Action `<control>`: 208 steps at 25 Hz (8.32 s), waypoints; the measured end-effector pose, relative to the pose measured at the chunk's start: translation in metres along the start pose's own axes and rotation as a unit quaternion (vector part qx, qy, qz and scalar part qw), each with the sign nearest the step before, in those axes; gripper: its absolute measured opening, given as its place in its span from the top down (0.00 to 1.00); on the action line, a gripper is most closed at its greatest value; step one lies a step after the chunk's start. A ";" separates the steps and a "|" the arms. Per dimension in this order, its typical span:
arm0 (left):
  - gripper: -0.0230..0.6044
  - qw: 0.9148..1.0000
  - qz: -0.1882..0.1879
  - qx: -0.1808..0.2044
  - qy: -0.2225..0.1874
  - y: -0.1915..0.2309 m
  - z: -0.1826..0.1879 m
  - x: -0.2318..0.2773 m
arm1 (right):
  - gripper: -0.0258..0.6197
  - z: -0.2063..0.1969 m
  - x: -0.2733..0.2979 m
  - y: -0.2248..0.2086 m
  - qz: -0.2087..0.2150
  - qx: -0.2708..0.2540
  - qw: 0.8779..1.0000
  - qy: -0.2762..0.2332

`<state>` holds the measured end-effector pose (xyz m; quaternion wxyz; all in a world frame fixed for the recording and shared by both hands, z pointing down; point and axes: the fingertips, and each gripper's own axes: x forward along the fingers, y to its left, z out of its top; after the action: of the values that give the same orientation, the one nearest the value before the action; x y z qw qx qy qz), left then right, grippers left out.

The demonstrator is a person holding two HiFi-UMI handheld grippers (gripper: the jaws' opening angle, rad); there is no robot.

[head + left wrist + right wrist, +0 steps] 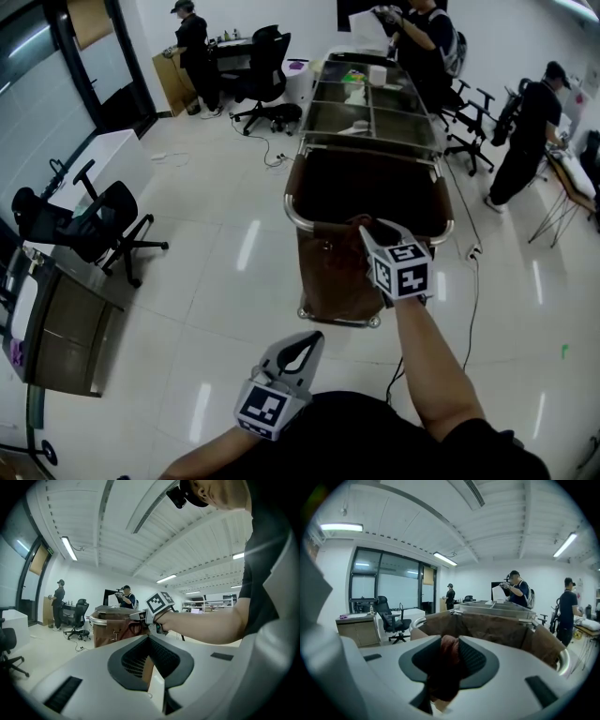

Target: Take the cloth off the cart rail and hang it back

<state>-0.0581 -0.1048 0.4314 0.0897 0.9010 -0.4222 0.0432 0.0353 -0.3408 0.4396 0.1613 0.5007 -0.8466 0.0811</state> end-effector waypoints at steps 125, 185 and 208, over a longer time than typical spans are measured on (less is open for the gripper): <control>0.96 0.994 0.092 -0.012 -0.054 0.019 0.022 0.003 | 0.80 0.011 0.012 -0.013 0.005 -0.053 0.998 0.035; 0.96 0.999 0.037 0.008 -0.034 -0.068 0.008 0.028 | 0.95 -0.093 -0.225 0.082 0.200 0.057 0.976 -0.058; 0.96 0.999 0.016 0.022 -0.024 -0.080 0.007 0.041 | 0.95 -0.083 -0.228 0.069 0.175 0.044 0.981 -0.069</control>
<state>0.0295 -0.0866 0.4211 0.0589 0.8968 -0.4373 0.0323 0.0925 -0.0951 0.4384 0.0635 0.3554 -0.9261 0.1100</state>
